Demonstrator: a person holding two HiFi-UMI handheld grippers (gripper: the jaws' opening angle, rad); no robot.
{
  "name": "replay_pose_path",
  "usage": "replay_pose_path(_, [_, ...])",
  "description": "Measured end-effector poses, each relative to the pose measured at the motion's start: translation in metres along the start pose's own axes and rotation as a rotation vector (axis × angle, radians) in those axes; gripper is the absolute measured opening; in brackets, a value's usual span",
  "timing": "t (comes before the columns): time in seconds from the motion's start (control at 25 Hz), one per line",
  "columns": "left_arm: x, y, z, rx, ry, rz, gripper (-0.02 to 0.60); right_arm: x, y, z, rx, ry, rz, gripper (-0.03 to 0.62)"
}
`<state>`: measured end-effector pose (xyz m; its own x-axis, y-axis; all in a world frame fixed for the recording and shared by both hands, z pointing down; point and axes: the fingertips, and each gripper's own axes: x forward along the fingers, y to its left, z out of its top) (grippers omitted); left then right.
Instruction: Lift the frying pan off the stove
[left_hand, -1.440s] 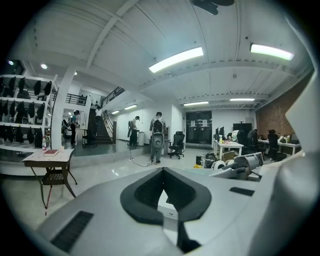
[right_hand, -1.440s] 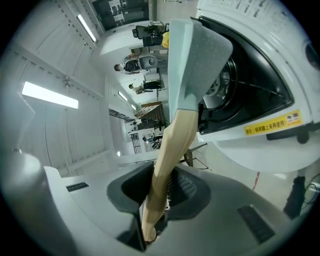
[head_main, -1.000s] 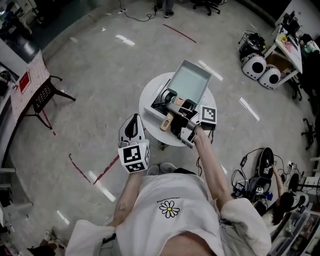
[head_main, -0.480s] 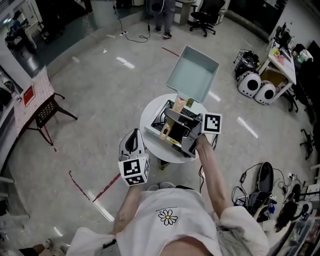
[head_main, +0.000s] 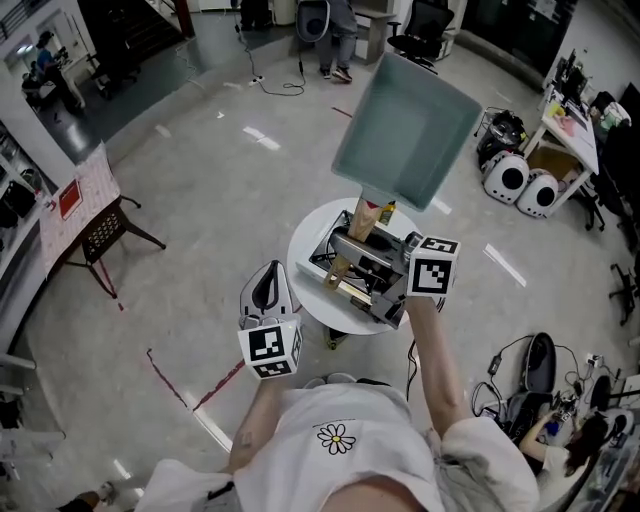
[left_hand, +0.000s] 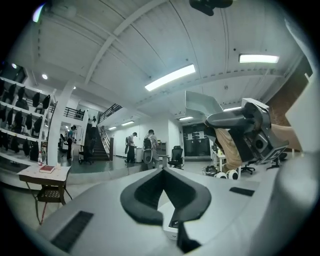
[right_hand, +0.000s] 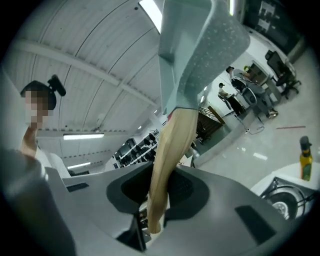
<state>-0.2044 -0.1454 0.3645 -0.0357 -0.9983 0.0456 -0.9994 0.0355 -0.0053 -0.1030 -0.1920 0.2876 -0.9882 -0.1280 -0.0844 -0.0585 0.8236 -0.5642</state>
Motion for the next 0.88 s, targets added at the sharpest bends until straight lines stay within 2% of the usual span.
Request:
replay_pose_path(0.2, [-0.004, -0.003, 0.003, 0.012, -0.012, 0.004, 0.000, -0.005, 0.012, -0.017, -0.134, 0.063, 0.006, 0.074])
replay_pose_path(0.44, [0.000, -0.007, 0.006, 0.020, -0.021, 0.007, 0.000, -0.010, 0.012, -0.038, -0.190, 0.066, 0.030, 0.074])
replay_pose_path(0.72, [-0.001, -0.009, 0.001, 0.033, -0.013, 0.011, 0.000, -0.019, 0.005, -0.072, -0.297, 0.133, -0.001, 0.072])
replay_pose_path(0.88, [-0.004, -0.007, 0.000, 0.042, -0.018, 0.016, 0.000, -0.020, 0.013, -0.089, -0.301, 0.149, 0.007, 0.072])
